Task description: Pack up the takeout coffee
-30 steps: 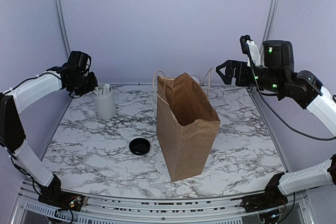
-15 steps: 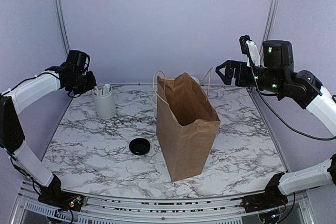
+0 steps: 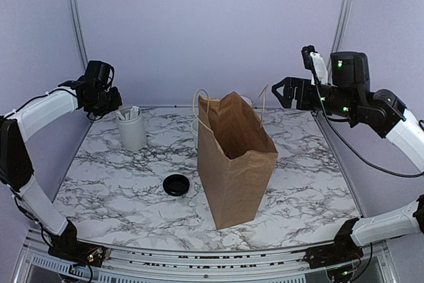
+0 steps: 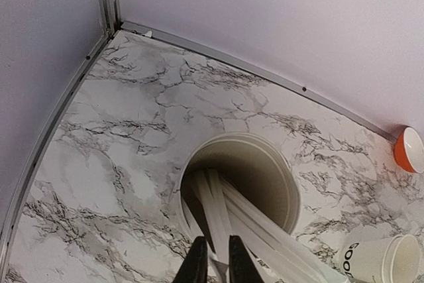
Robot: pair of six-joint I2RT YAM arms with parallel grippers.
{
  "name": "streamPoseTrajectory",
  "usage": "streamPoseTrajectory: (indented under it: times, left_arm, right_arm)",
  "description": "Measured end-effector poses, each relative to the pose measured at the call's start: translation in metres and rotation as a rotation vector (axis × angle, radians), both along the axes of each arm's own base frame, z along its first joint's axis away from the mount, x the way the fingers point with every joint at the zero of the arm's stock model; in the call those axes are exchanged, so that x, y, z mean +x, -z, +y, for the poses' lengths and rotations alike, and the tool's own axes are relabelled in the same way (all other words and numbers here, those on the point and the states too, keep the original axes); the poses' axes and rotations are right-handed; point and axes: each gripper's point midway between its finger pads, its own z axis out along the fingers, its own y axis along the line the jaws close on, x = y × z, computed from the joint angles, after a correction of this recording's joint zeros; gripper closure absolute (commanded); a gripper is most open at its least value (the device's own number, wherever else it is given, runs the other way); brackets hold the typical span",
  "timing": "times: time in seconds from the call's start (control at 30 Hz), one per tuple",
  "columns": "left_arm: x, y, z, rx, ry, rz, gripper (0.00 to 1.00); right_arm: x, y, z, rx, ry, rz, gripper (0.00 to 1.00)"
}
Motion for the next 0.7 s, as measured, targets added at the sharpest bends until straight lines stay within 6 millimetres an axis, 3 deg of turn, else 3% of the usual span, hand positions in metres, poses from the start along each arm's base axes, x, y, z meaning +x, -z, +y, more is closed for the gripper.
streamPoseTrajectory:
  times: [0.4,0.7]
  left_arm:
    - [0.006,0.01,0.002,0.034,-0.002,0.024,0.99]
    - [0.007,0.003,0.006,0.066,-0.002,0.025,1.0]
  right_arm:
    - [0.0,0.0,0.0,0.0,0.0,0.0,0.0]
    - [0.0,0.001,0.0,-0.001,0.0,0.001,0.0]
